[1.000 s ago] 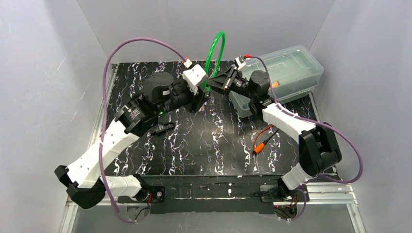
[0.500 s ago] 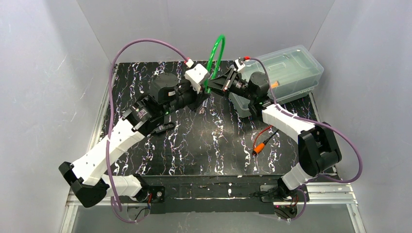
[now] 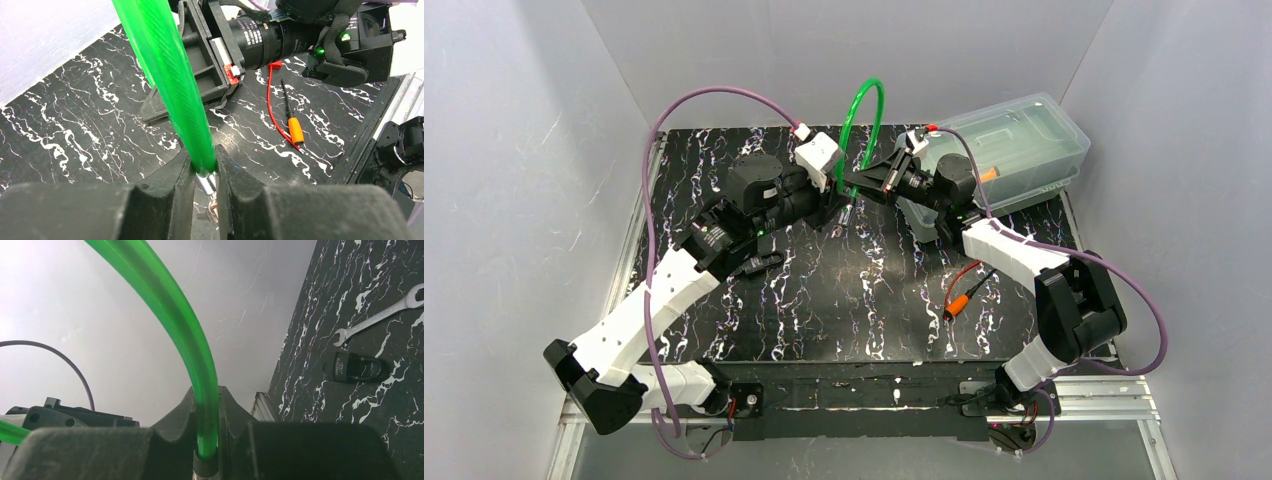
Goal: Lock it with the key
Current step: Lock the lock.
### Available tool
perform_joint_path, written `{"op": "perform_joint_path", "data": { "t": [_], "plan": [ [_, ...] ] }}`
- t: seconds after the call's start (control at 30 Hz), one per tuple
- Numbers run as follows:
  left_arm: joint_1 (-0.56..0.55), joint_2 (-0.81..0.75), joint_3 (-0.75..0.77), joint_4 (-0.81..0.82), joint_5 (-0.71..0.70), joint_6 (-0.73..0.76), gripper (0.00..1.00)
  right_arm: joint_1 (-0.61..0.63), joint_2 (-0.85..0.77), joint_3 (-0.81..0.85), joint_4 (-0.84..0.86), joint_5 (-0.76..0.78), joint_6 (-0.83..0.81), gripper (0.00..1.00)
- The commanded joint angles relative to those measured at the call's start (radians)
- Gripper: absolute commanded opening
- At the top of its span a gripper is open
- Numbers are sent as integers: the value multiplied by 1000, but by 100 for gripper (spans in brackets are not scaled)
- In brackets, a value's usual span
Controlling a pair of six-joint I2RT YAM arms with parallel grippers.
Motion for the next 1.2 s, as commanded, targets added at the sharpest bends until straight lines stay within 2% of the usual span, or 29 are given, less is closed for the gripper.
{"op": "perform_joint_path", "data": {
  "t": [0.0,0.03,0.1,0.13,0.27,0.33,0.4,0.47,0.6,0.7,0.87,1.0,1.1,1.17],
  "plan": [
    [13,-19,30,-107,-24,40,22,7,-33,50,108,-16,2,1],
    [13,-26,33,-112,-28,43,30,6,-33,51,101,-14,-4,1],
    [13,-41,38,-121,-25,47,52,5,-32,53,90,-13,-10,1],
    [14,-50,39,-126,-20,47,59,5,-32,54,85,-11,-14,1],
    [13,-100,23,-134,-24,52,65,5,-29,61,59,-7,-31,1],
    [14,-126,1,-133,-31,71,63,5,-29,63,48,-4,-37,1],
    [11,-156,-29,-135,-9,114,53,4,-27,68,33,-1,-44,1],
    [-24,-184,-74,-147,10,184,47,4,-24,74,23,1,-47,1],
    [-193,-216,-166,-127,-178,346,43,4,-21,86,17,3,-49,1],
    [-204,-190,-169,-94,-261,384,43,4,-21,90,10,3,-53,1],
    [-253,-147,-166,-66,-320,416,45,3,-17,87,9,1,-54,1],
    [-260,-124,-172,-22,-398,402,42,3,-16,85,14,-2,-54,1],
    [-260,-114,-166,-9,-435,383,36,3,-18,80,25,-5,-48,1],
    [-259,-119,-165,-10,-441,359,29,3,-18,78,33,-7,-45,1]
  ]
}}
